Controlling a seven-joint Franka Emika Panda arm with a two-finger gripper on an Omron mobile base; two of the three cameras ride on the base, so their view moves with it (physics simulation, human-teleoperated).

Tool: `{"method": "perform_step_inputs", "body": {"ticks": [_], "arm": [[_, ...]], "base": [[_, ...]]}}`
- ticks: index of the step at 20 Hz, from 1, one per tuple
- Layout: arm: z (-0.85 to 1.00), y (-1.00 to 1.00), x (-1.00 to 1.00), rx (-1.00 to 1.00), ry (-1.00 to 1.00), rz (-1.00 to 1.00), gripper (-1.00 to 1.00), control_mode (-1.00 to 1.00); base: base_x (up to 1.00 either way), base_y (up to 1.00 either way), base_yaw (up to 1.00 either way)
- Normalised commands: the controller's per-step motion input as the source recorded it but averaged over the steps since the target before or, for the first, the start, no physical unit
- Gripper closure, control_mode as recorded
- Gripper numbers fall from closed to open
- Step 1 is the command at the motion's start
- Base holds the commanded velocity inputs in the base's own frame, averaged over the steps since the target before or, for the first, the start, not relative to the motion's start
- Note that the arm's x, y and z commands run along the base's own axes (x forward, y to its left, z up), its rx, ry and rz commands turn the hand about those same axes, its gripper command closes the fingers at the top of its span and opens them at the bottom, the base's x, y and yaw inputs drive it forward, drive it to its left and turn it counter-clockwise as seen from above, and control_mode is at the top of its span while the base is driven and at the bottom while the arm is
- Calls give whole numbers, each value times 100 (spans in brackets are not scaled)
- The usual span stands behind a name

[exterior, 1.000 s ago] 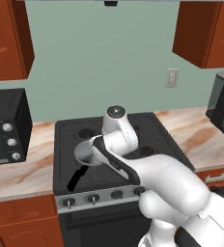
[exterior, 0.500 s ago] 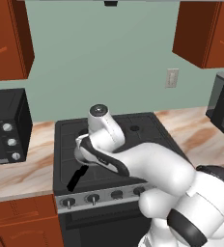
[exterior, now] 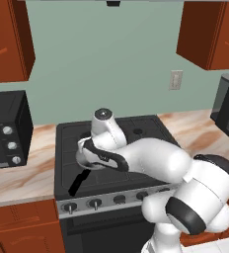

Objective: Put the bell pepper and garlic in the pan. Then turn on the front left burner and set the heat to medium.

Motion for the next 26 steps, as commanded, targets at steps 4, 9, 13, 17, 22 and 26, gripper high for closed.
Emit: {"method": "perform_step_inputs", "body": {"ticks": [4,9,13,17,22,26], "arm": [[-9,25,41,0,13,0,100,-100],[-2,26,18,0,18,2,100,-100],[0,3,6,-2,16,2,100,-100],[-9,0,14,-3,7,0,100,-100],[-13,0,5,0,0,0,100,-100],[-31,1,0,0,0,0,100,-100]], "base": [[0,0,0],[0,0,0],[0,0,0],[0,0,0],[0,0,0],[0,0,0]]}}
